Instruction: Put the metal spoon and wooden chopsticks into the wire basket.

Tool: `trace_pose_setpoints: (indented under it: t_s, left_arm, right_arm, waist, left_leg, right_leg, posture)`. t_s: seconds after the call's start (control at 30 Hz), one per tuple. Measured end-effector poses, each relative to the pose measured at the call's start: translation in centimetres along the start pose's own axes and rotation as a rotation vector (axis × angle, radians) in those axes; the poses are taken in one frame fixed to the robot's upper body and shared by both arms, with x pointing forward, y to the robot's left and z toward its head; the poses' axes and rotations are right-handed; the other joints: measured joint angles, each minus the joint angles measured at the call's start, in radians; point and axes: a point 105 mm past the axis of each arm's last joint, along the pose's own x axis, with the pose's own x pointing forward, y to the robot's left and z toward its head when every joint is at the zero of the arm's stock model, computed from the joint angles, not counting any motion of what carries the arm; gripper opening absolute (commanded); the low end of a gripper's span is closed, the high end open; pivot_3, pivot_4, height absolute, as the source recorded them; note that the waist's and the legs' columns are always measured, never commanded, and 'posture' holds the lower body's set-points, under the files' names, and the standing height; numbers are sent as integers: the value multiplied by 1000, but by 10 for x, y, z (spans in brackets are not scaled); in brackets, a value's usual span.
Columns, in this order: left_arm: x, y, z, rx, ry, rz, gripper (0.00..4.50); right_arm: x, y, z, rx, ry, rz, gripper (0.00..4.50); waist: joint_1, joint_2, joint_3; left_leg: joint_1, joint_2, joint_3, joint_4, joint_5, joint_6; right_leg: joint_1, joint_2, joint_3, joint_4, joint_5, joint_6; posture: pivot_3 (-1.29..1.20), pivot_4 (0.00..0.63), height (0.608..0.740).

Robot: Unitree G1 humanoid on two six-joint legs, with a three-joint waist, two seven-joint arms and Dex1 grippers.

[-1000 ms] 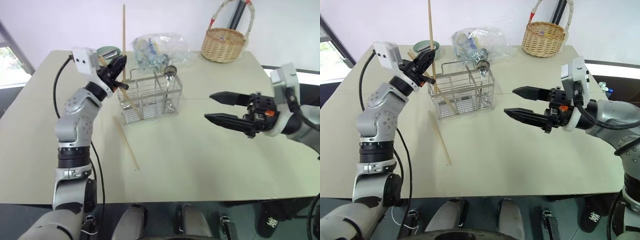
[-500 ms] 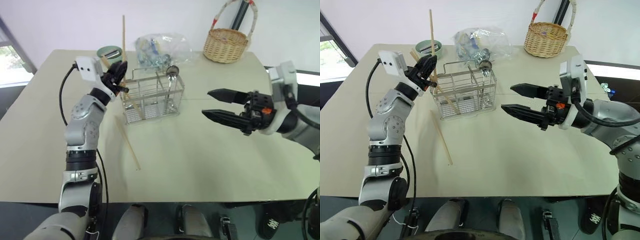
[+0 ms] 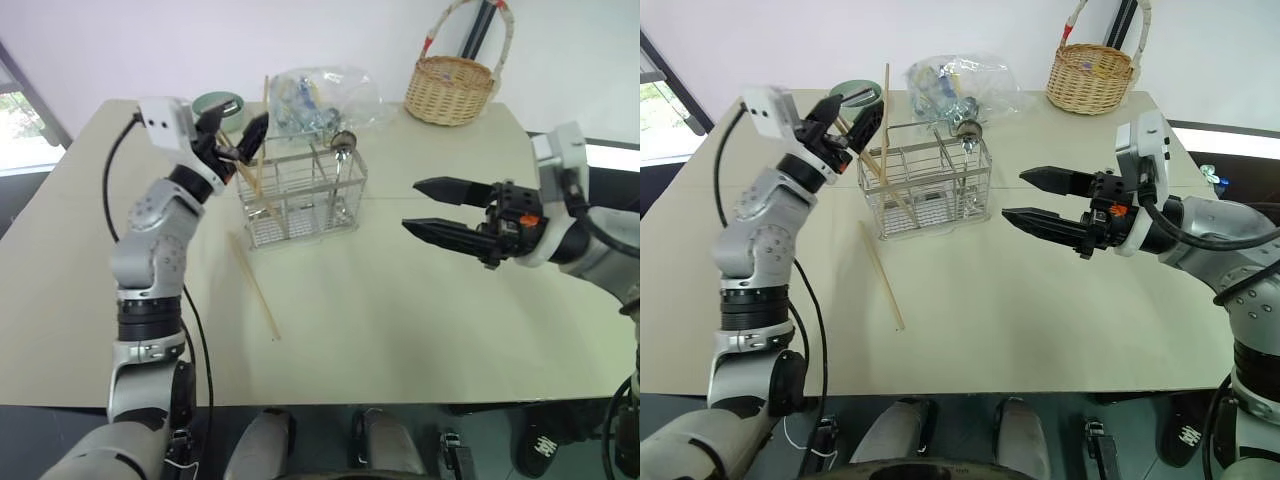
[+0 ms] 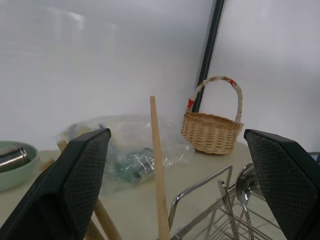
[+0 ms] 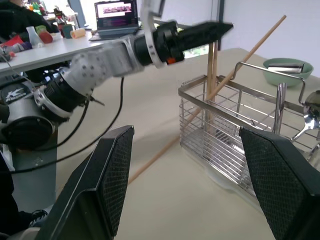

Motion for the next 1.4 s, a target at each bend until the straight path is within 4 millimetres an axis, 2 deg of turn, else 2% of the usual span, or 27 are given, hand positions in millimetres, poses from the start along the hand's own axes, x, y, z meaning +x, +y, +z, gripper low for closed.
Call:
trace_pose_setpoints:
  t_s: [0.2, 0.33, 0.43, 0.53, 0.6, 0.63, 0.73, 0.8, 0.87, 0.97, 1.03, 1.3, 1.4]
  left_arm:
    - [-8, 17, 60, 121, 31, 74, 4482]
    - [-18, 12, 98, 146, 61, 86, 4482]
    - [-22, 8, 121, 127, 65, 123, 4482]
    - [-22, 9, 130, 89, 113, 210, 4482]
    - [-25, 16, 125, 58, 197, 307, 4482]
    - [-31, 26, 116, 48, 271, 381, 4482]
    - [-54, 56, 78, 18, 489, 513, 4482]
    - [-66, 65, 53, -33, 594, 538, 4482]
    - [-71, 63, 41, -54, 665, 515, 4482]
    - [-78, 55, 41, -47, 714, 466, 4482]
    - [-91, 54, 37, -54, 765, 474, 4482]
    - [-129, 53, -12, -154, 975, 528, 4482]
    - [-140, 50, -34, -176, 1037, 536, 4482]
  right_arm:
    - [1, 1, 1, -9, -3, 17, 3468]
    - [2, 0, -1, -2, -13, 27, 3468]
    - [5, 0, -6, 8, -9, 42, 3468]
    - [6, 1, -8, 11, -3, 57, 3468]
    - [6, 2, -9, 8, 1, 70, 3468]
    - [6, 4, -10, 6, 4, 86, 3468]
    - [4, 5, -11, -8, 19, 104, 3468]
    - [1, 6, -16, -11, 38, 107, 3468]
    - [0, 7, -21, -10, 51, 118, 3468]
    - [0, 9, -25, -6, 61, 132, 3468]
    - [-1, 12, -26, -8, 71, 141, 3468]
    - [-8, 26, -47, -11, 155, 160, 3468]
    - [-7, 27, -48, -5, 150, 150, 3468]
  waist:
    - [-1, 1, 1]
    - [-2, 2, 2]
    - [0, 2, 2]
    - [0, 1, 3]
    - [-2, 1, 3]
    - [-3, 2, 2]
    - [-21, 3, 3]
    - [-26, -1, 4]
    - [-26, -5, 6]
    - [-25, -5, 6]
    - [-27, -3, 6]
    - [-10, -2, 6]
    - [-6, -2, 5]
  left_leg:
    - [0, 0, 0, -1, 0, 0]
    - [1, 0, 0, -1, 0, 0]
    - [1, 0, -1, -1, 0, 0]
    - [2, 0, -1, -1, 0, 0]
    - [2, -1, -1, -1, 0, 0]
    - [3, -1, -1, -2, 0, 0]
    - [3, 0, -1, -2, 1, -2]
    - [3, 0, -2, -2, 1, -3]
    - [2, 0, -3, -2, 1, -3]
    - [2, -1, -2, -2, 1, -4]
    - [3, -1, -2, -2, 0, -5]
    - [3, -1, 0, -1, -1, -6]
    - [2, -1, 0, -2, -1, -6]
  right_leg:
    - [0, 1, 0, 0, 0, 0]
    - [0, 1, 0, 0, 0, 1]
    - [1, 1, -1, 0, 0, 1]
    - [1, 1, -1, 1, 0, 1]
    - [1, 1, 0, 1, -1, 3]
    - [1, 1, 0, 2, -1, 3]
    - [-2, 1, 1, 7, -1, 2]
    - [-4, 1, 1, 11, -1, 2]
    - [-5, 1, 1, 12, -1, 2]
    - [-5, -1, 2, 12, -1, 2]
    - [-5, -2, 4, 12, -1, 2]
    - [-5, -3, 5, 11, -4, -3]
    - [-5, -4, 6, 11, -4, -4]
  posture:
    - [0, 150, 688]
    - [0, 150, 688]
    - [0, 150, 688]
    - [0, 150, 688]
    - [0, 150, 688]
    - [0, 150, 688]
    - [0, 150, 688]
    - [0, 150, 688]
    - [0, 150, 688]
    - [0, 150, 688]
    - [0, 150, 688]
    - [0, 150, 688]
    - [0, 150, 688]
